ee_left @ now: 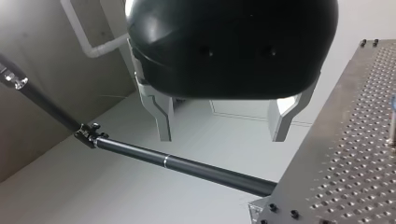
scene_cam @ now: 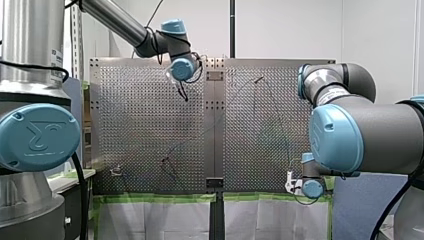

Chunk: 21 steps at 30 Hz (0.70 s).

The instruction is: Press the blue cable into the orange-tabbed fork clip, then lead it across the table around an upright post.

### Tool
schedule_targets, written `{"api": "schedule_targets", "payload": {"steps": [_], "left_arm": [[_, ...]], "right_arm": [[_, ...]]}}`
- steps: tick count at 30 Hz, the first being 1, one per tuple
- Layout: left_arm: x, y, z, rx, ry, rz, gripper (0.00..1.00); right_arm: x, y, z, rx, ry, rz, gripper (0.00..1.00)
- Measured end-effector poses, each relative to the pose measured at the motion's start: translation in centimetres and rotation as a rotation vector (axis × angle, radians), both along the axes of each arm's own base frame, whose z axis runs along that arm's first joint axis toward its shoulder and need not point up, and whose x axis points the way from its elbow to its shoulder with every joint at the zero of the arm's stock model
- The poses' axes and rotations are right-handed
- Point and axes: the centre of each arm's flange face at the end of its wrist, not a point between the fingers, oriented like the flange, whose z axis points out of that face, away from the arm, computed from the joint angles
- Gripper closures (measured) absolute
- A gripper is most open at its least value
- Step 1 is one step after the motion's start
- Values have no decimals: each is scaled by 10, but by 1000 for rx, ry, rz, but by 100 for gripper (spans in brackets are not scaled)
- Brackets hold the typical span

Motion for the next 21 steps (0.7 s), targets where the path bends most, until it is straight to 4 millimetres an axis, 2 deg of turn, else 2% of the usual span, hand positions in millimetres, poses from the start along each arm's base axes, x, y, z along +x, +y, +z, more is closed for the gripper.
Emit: {"api": "schedule_targets", "payload": {"steps": [21], "left_arm": [[-36,24,-92,96,138,-3,0]], "right_arm": [[0,0,0,3,2,1,100]]}}
